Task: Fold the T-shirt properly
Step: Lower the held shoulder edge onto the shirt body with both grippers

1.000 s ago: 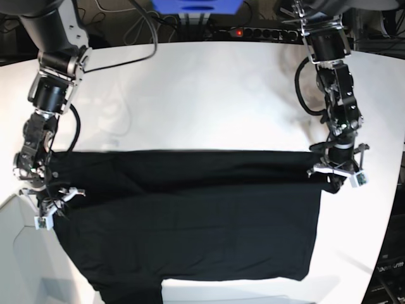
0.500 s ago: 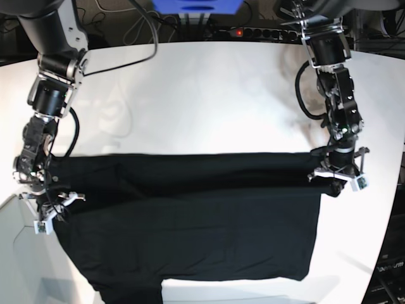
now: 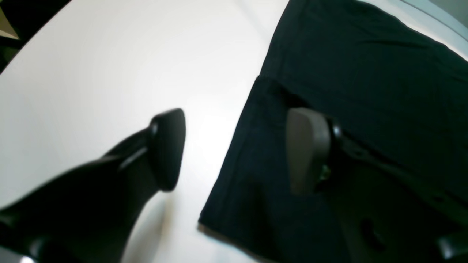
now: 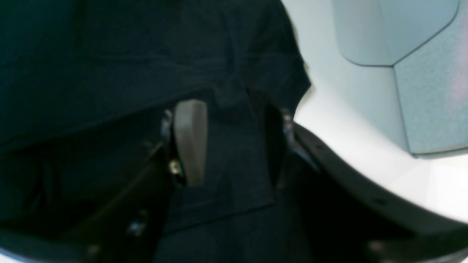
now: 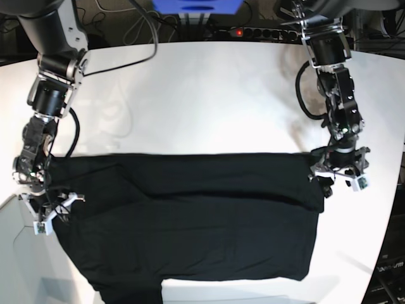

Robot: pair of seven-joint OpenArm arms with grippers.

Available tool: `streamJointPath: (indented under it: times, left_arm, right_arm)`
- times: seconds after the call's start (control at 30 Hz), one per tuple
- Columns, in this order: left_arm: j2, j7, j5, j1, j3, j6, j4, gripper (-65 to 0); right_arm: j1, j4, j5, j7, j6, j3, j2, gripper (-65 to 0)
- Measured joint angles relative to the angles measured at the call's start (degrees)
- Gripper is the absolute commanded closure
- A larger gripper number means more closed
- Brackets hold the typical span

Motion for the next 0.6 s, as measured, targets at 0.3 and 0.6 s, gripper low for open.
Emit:
streamJointPath:
  times: [0.3,0.6]
  left_arm:
    - [0.3,-0.1,-0.3,5.6,-0.6,0.2,4.5,-42.4]
    - [0.3,-0.7,-0.4,5.3,-0.1,0.0,-1.8,-42.4]
  right_arm:
    - [-3.7,5.4,0.0,0.0,0.0,0.3,0.3,-32.5]
    - [-9.9,13.2,0.4,0.0,0.0,0.3,0.0,-32.5]
